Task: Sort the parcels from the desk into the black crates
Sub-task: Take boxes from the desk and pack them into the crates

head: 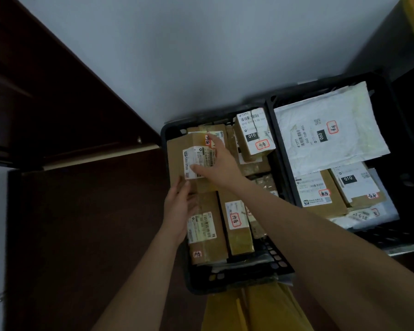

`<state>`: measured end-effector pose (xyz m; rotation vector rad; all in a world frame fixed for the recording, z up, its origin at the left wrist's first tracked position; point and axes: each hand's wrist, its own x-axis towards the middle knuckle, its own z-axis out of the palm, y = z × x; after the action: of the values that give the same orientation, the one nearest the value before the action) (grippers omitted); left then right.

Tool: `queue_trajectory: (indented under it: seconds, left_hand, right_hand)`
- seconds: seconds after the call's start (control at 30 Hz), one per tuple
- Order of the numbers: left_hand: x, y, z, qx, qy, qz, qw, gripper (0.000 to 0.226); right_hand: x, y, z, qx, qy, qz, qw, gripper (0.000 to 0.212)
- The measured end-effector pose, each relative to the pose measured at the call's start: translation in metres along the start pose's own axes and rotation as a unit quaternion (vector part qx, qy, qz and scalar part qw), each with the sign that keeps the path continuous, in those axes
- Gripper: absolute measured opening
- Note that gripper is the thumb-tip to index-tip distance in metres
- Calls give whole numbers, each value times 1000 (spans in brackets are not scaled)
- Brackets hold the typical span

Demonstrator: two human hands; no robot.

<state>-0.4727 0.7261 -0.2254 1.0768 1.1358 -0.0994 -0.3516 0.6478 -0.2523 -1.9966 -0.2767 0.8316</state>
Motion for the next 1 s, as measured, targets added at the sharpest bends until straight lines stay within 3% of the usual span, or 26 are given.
queue_trajectory:
  seconds: [0.4,0.6,0.8,0.93,1.0]
  left_hand:
    - [37,1,-9,91,-6,-38,995,66]
    - [36,6,-11,68,-5,-25,997,64]
    - [38,13,-16,43,-2,-24,999,56]
    - [38,13,-9,43,-2,-27,999,40]
    - [39,10,-3,46,-1,-19,999,42]
  right_hand:
    - [44,8,15,72,-59,66,993,89]
    - [43,3,23,39,-17,53,998,87]
    - [39,-11,42,-85,51,15,995,90]
    - [33,-19,28,-74,109,-47,990,66]
    - [35,-17,16,-34,81,-53,995,63]
